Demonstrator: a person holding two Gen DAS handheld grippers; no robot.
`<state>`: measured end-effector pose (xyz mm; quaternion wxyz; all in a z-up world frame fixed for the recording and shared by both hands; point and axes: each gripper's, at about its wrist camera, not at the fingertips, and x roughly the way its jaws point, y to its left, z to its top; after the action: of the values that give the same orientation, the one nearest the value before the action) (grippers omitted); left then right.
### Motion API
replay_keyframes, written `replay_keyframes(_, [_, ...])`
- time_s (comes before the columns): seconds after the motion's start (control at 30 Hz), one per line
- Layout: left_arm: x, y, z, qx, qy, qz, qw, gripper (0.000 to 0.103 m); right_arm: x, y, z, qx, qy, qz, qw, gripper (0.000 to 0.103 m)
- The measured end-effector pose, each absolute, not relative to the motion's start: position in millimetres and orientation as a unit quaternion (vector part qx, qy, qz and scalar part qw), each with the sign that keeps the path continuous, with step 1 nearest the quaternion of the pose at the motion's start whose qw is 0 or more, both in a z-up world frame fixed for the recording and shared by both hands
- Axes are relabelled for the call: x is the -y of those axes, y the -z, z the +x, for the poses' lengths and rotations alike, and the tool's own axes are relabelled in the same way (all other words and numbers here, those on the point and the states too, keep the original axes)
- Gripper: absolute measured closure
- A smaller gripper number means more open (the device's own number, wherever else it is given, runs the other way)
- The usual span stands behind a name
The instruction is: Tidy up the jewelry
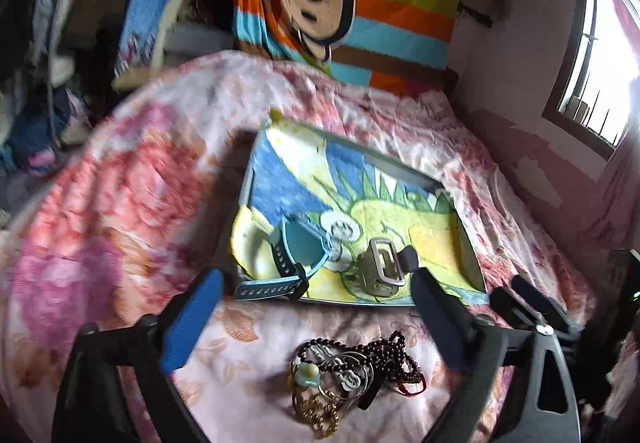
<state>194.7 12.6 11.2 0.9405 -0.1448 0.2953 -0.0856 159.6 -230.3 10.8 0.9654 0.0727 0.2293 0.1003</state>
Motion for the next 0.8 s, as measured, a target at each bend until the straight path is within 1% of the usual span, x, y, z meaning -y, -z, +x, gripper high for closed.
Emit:
replay_keyframes(0.1, [-8.6,-23.2,171.3,-0.267,0.076,-0.130,0.952,0.001,238.8,-21.7,134.4,-0.203,-0.103,0.075,0.971,0.002])
replay_keyframes(0.3, [2.8,-35.6,118.7,-0.211,0.064,-0.070,0.973,0.000,249.4,-32.1,91.3,-0.183,-0.099,0.074,0.975,0.002])
replay_keyframes(0.47, [3.0,-35.0,78.7,-0.207,0.063,-0.052,0.975,0.000,255.8,-31.6,52.4,-0.173,-0.106,0.075,0.976,0.002])
replay_keyframes(0.8, [-9.6,-21.9,20.4,-0.225,0.048,-0.050,0.972,0.000,251.3,-20.1,0.5,-0.204,-0.111,0.054,0.971,0.002])
